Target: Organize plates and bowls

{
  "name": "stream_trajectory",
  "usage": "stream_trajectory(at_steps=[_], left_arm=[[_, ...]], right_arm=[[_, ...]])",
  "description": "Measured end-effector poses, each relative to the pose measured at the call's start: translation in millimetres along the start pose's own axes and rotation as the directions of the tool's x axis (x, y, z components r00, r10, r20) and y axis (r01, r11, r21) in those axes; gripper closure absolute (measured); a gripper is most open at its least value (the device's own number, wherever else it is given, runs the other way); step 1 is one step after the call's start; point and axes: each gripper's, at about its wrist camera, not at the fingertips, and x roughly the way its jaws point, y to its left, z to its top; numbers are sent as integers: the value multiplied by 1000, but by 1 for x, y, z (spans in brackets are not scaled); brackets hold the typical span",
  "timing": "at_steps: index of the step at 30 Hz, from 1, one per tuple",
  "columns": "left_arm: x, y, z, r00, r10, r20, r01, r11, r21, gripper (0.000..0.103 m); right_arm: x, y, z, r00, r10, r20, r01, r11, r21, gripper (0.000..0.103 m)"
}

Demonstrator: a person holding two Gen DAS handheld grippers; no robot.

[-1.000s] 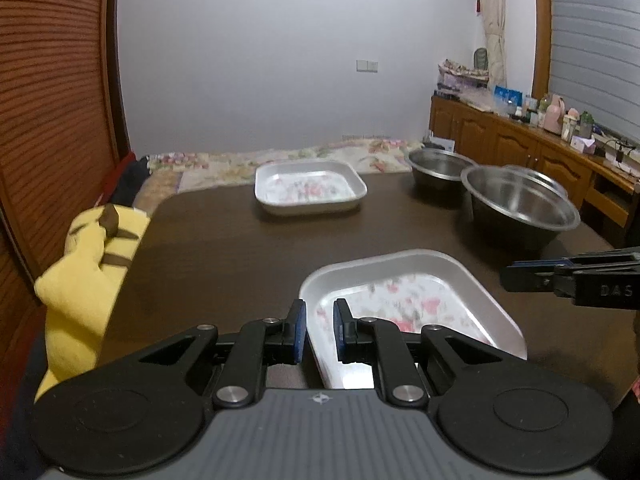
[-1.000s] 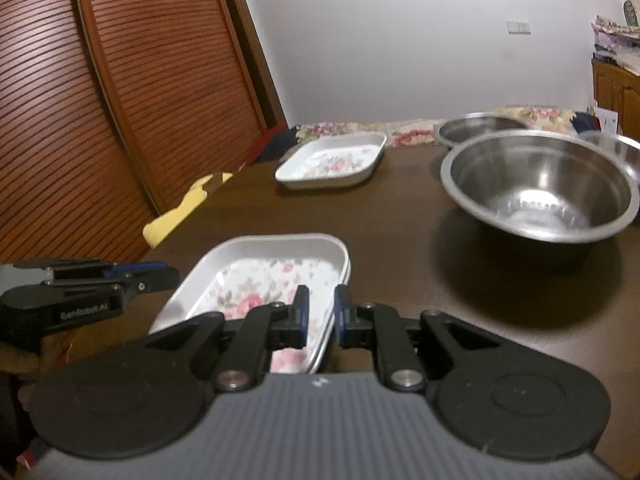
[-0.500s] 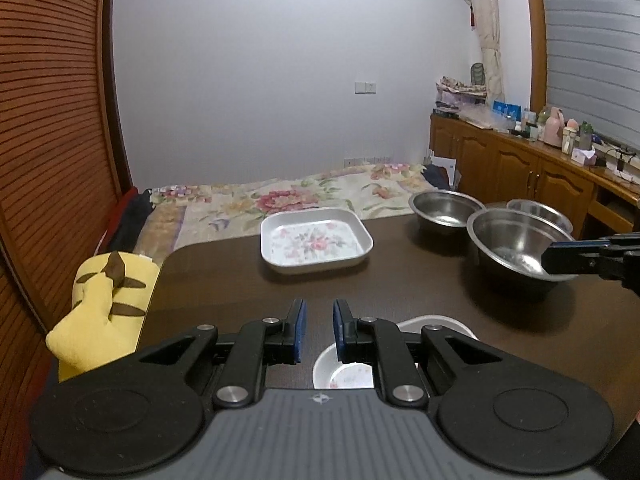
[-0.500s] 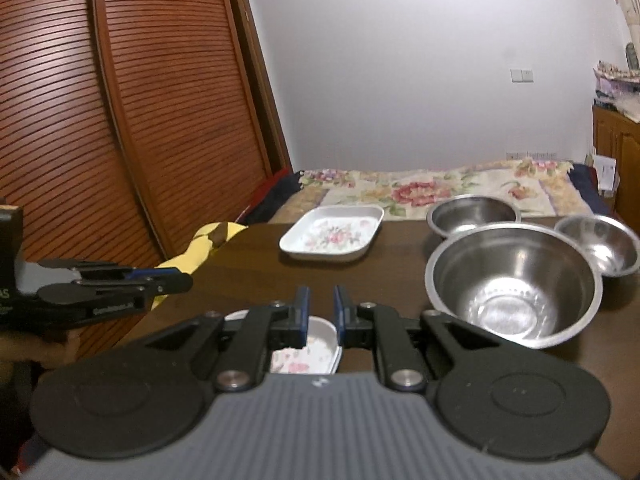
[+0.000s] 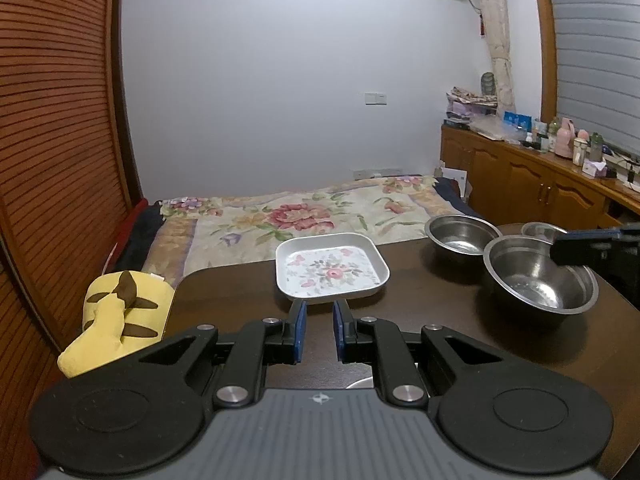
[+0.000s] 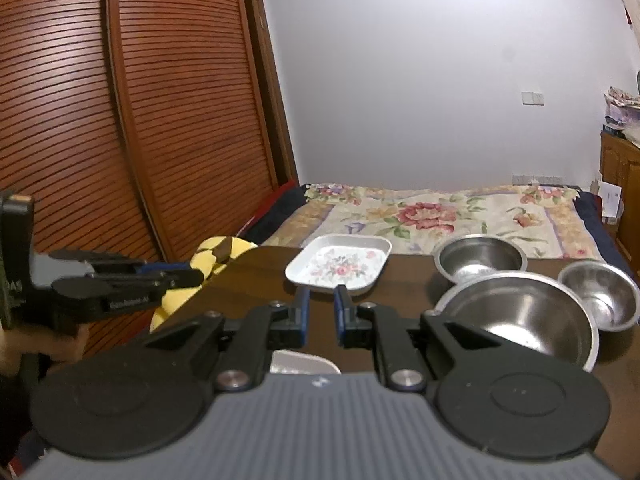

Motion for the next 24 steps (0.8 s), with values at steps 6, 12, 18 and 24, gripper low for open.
stream_trajectory(at_steps=[6,12,18,24], left_arm=[[3,3,2,1000,14,-10,-14,1000,2,87],[17,8,11,1000,10,-11,-10,1000,11,87],[48,21,22,1000,18,-19,-18,1000,12,75],[85,36,31,999,15,-47,-15,1000,-10,70]], right_arm=[[4,7,17,1000,24,14,-24,1000,-7,88],[19,8,28,1000,21,-5,-21,999,-34,88],[54,-4,36,998,0,-63,-3,999,-47,88],[93,-16,39,993,-15,-115,12,1000,-28,86]])
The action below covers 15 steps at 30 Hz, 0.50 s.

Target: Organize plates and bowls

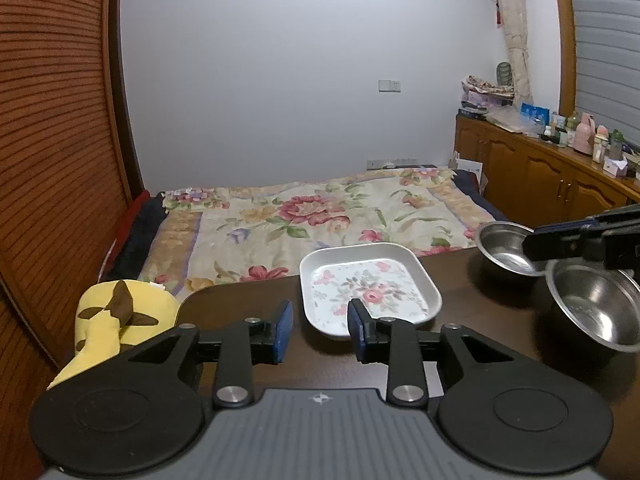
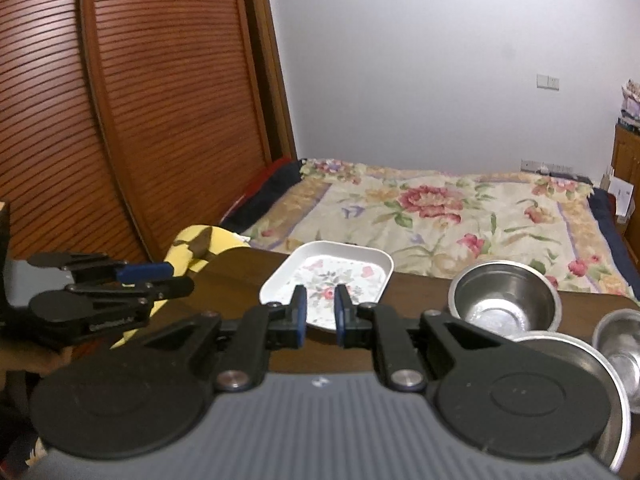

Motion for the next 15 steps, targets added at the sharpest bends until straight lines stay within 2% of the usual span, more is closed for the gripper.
stream_trajectory(at_steps=[3,8,15], left_arm=[[16,6,5,1000,1,-14,-1,1000,-2,70],[45,15,13,999,-1,-42,1,1000,-11,70],[78,22,13,996,-21,-84,19,1000,-21,70]], right_arm=[[19,-4,4,1000,-15,-20,15,1000,6,60],[47,-13,12,997,-7,-80,10,999,36,59],[82,-19,24,987,-37,-153,37,999,0,59]])
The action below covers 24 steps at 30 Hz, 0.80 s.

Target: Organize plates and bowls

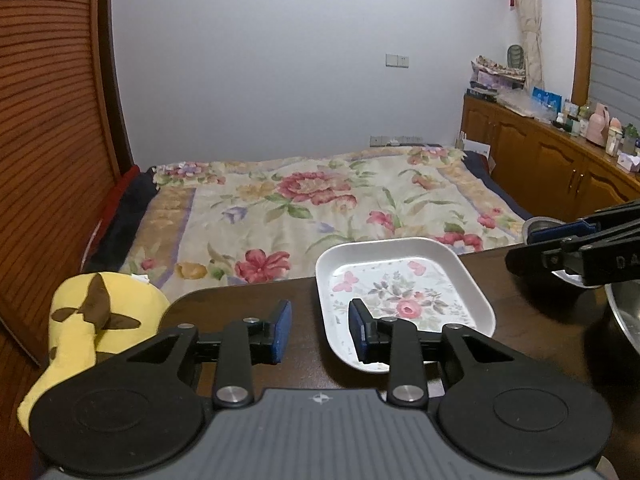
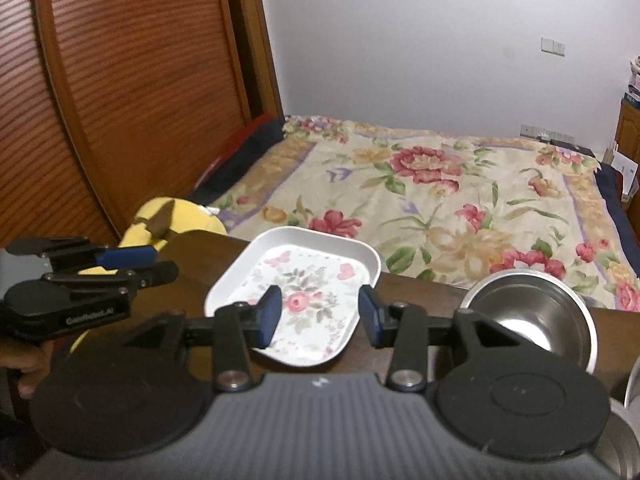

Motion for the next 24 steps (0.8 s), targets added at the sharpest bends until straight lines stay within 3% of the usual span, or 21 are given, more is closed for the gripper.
stream_trajectory(at_steps=[12,24], left_arm=[[46,6,-1,997,-50,-64,48,998,-33,70],[64,9,-3,994,-59,-95,55,998,-40,75]], right_arm=[[53,-11,9,989,-35,-142,27,998,-51,61],[78,-18,13,971,-4,-241,-10,998,-59,65]])
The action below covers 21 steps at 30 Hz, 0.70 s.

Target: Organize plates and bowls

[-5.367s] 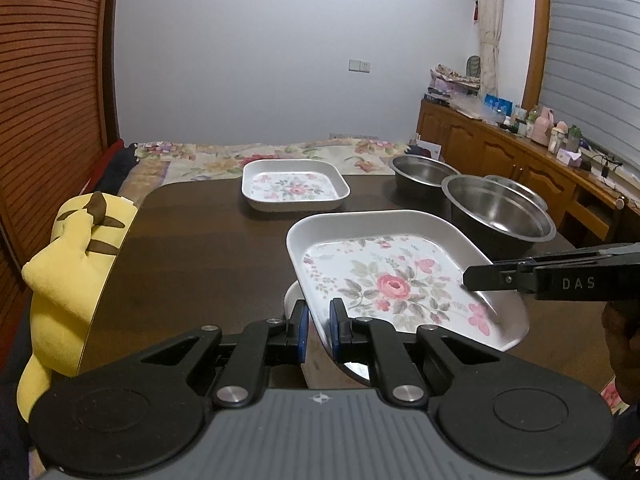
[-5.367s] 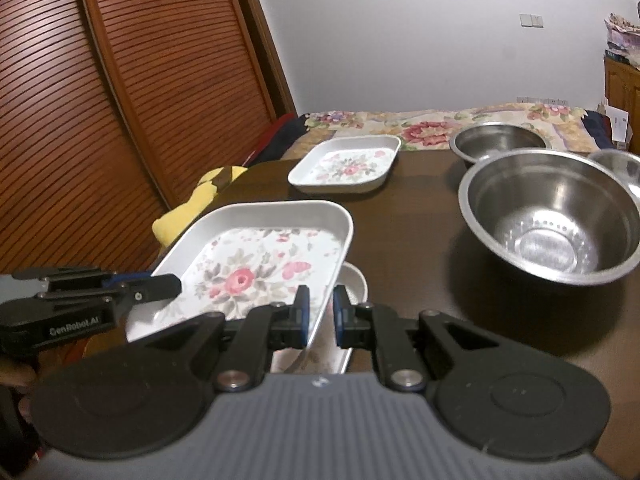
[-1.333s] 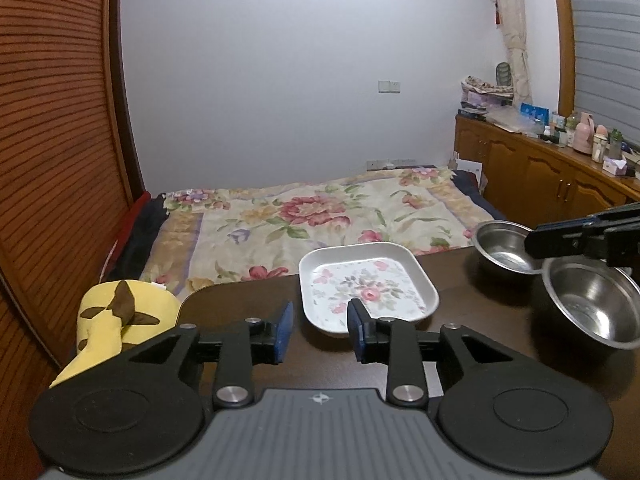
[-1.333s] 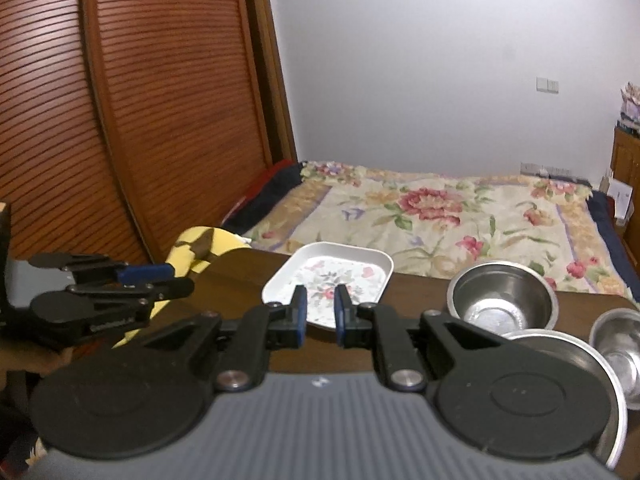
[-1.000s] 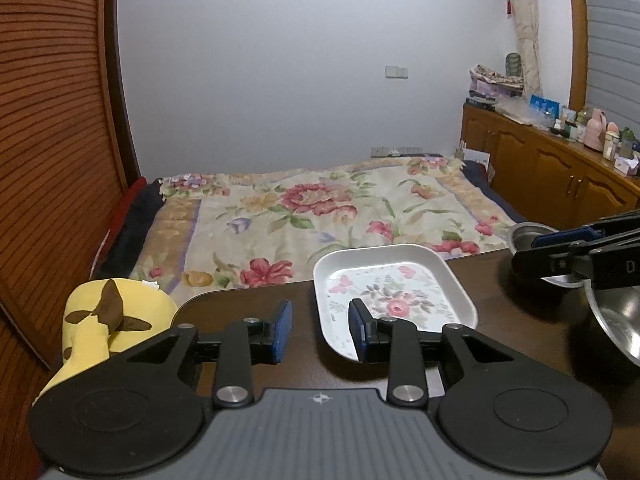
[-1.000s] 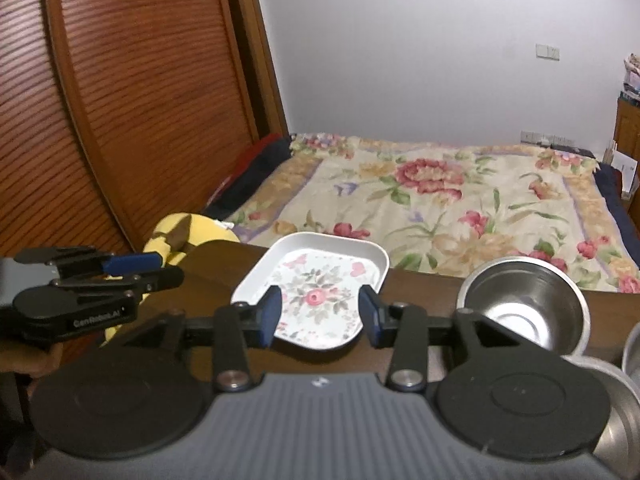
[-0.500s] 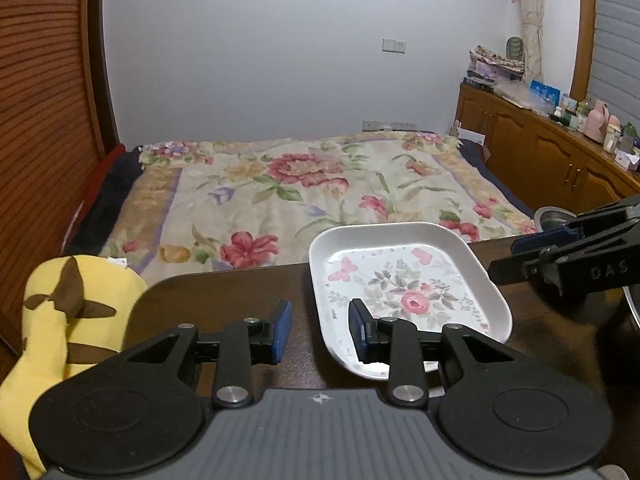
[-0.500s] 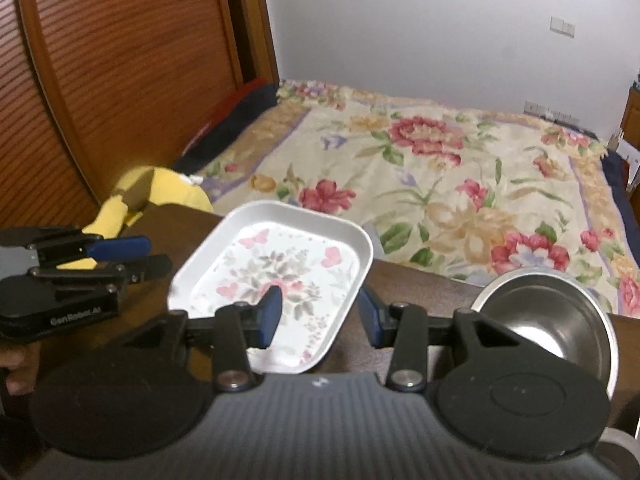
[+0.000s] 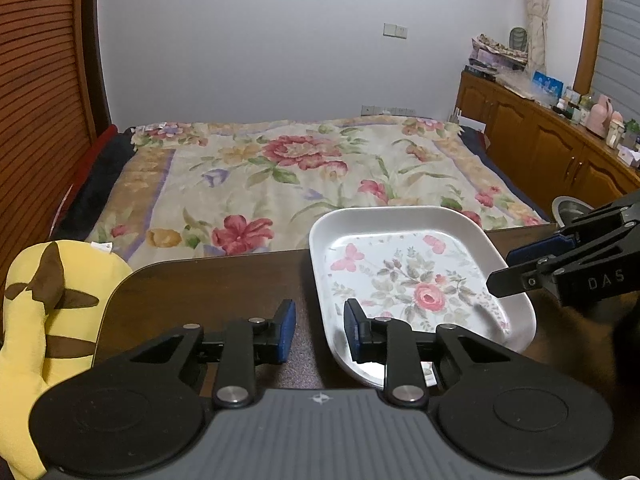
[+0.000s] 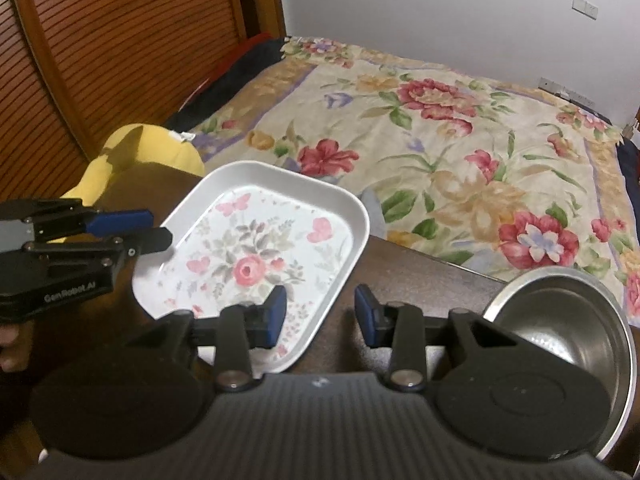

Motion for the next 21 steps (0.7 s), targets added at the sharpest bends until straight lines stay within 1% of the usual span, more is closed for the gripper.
stream_trajectory(at_steps=[3,4,6,8,16,17,19,21], left_arm=[[2,0,-1,1000,-2,-6,2,1000,-1,77],[3,0,-2,1000,-3,-10,3,1000,-1,78],[4,-1,-3,1000,-2,-17,2,1000,-1,81],[5,-1,-4,1000,-3,-23,3,1000,-2,83],[7,1,-6,999,-13,-29,13,1000,-12,85],[7,1,-6,999,-17,-30,17,1000,-15,86],[8,1,-6,999,-27,-31,26,999,-19,92],[5,-1,-6,1000,-9,-30,8,1000,-27,94]], right_arm=[[3,-3,0,1000,16,-14,-16,1000,11,67],[4,-3,-1,1000,19,-18,-19,1000,11,71],[6,-4,-1,999,26,-26,-26,1000,15,73],[8,-4,-2,999,31,-37,-30,999,11,77],[11,-2,-2,998,40,-52,-40,999,0,81],[11,-2,-2,998,42,-52,-42,999,-2,82],[11,-2,-2,998,43,-51,-43,999,-2,82],[12,-2,-1,998,48,-50,-48,999,2,83]])
